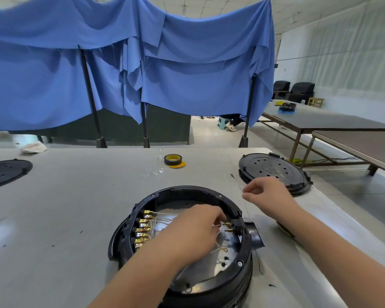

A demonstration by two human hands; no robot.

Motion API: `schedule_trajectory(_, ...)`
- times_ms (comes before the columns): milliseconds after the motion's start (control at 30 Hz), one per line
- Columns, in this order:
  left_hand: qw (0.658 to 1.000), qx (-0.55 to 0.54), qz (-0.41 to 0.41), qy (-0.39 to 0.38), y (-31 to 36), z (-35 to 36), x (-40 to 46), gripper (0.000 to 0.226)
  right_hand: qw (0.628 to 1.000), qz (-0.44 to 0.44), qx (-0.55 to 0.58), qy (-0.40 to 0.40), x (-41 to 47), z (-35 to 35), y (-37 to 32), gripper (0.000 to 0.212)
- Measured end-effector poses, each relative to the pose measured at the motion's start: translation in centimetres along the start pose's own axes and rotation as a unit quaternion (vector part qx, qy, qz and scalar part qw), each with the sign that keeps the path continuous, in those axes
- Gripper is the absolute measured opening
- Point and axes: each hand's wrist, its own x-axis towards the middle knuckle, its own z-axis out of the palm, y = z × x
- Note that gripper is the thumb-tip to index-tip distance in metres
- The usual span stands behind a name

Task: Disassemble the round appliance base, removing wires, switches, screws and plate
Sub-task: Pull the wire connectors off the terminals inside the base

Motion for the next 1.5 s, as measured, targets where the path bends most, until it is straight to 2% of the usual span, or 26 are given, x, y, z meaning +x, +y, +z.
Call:
schedule_trajectory(200, 0.999, 0.037, 0.016, 0.000, 0.0, 0.3, 0.1, 0.025, 0.990, 0.031, -0.130, -0.045, 3.0, 3.1, 0.4, 0.010)
schedule_trajectory(333, 0.999, 0.034, 0.018, -0.001, -0.2, 0.3, 0.1, 0.025, 0.989, 0.049, -0.138, -0.022, 3.6, 4.2, 0.5, 0.007)
schedule_trajectory(433, 1.000, 0.022, 0.021, -0.001, -0.3, 0.3, 0.1, 0.025, 0.991, 0.054, -0.120, -0.012, 3.6, 4.2, 0.9, 0.020)
schedule_trajectory(500, 1.000, 0.019, 0.023, -0.001, -0.4, 0.3, 0.1, 0.024, 0.995, 0.053, -0.081, -0.003, 3.2, 3.9, 0.9, 0.021)
schedule_trajectory(600, 1.000, 0.018, 0.024, -0.002, -0.4, 0.2, 0.2, 0.024, 0.997, 0.037, 0.062, 0.006, 1.5, 3.0, 0.1, 0.018)
schedule_trajectory(700, 1.000, 0.014, 0.025, 0.000, -0.4, 0.2, 0.3, 0.023, 0.982, 0.026, 0.187, -0.009, -1.3, 2.3, -1.2, 0.017)
schedule_trajectory(767, 0.999, 0.018, 0.030, 0.001, -0.5, 0.1, 0.3, 0.023, 0.972, 0.022, 0.231, -0.033, -3.3, 2.5, -1.9, 0.019)
schedule_trajectory(933, 0.999, 0.023, 0.027, 0.002, -0.7, 0.3, 0.4, 0.024, 0.966, 0.000, 0.254, -0.036, -5.6, 3.6, -2.2, 0.034)
schedule_trajectory(1200, 0.999, -0.009, 0.034, -0.009, -0.1, 0.0, 1.1, 0.019, 0.948, 0.009, 0.317, -0.030, -5.6, 4.3, -1.5, 0.035)
schedule_trajectory(1367, 0.999, 0.016, 0.046, -0.017, 0.6, -0.5, 1.5, 0.016, 0.945, 0.011, 0.327, -0.026, -5.4, 4.5, -1.3, 0.034)
schedule_trajectory(1500, 0.994, 0.087, 0.059, -0.029, 1.1, -0.9, 1.8, 0.017, 0.943, 0.012, 0.331, -0.025, -5.4, 4.5, -1.2, 0.034)
